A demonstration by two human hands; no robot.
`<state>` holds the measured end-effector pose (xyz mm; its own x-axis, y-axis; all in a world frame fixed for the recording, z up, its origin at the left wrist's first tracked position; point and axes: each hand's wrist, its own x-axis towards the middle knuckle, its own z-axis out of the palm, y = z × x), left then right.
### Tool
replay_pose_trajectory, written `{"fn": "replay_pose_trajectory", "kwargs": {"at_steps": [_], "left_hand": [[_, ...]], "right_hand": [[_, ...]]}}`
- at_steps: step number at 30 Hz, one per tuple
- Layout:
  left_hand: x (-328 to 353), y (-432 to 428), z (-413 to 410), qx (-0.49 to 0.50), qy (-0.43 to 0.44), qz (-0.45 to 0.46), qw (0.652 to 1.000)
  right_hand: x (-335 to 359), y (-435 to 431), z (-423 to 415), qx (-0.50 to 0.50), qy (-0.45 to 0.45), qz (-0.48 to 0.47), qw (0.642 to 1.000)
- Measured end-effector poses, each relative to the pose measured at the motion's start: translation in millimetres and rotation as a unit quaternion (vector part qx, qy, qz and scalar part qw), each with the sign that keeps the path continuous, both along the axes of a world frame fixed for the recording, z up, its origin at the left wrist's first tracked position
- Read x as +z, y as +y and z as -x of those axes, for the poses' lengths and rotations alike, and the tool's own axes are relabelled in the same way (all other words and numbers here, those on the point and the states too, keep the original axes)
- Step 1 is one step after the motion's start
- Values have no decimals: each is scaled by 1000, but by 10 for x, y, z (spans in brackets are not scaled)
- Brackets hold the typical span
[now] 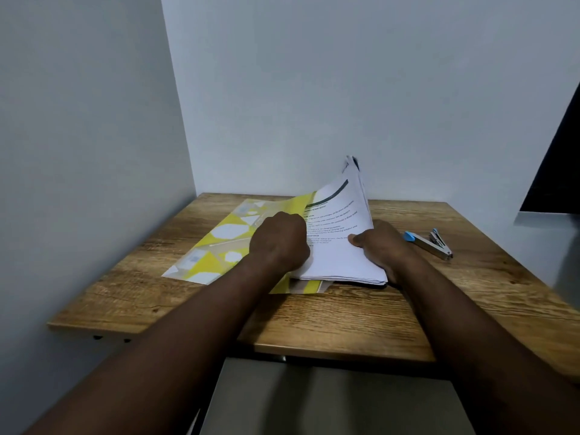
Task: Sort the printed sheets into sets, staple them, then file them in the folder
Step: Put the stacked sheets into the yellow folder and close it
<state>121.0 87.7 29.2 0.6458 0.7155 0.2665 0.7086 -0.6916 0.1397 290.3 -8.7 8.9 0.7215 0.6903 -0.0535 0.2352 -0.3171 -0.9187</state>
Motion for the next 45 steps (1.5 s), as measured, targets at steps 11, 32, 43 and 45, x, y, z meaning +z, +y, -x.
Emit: {"fn": "replay_pose_trajectory", "kwargs": {"at_steps": [11, 32, 43, 45], "left_hand": [[-35, -168, -220, -21, -57, -6, 998], [3, -370, -328, -130, -103, -49, 985], [-144, 634, 669, 159, -43, 159, 973], [-180, 725, 753, 157, -4, 148, 976]], "right_hand": [[65, 61, 185, 38, 96, 17, 995], [119, 104, 250, 69, 135, 17, 988], [178, 221, 315, 63, 106, 73, 990], [175, 271, 308, 25, 43, 83, 995]]}}
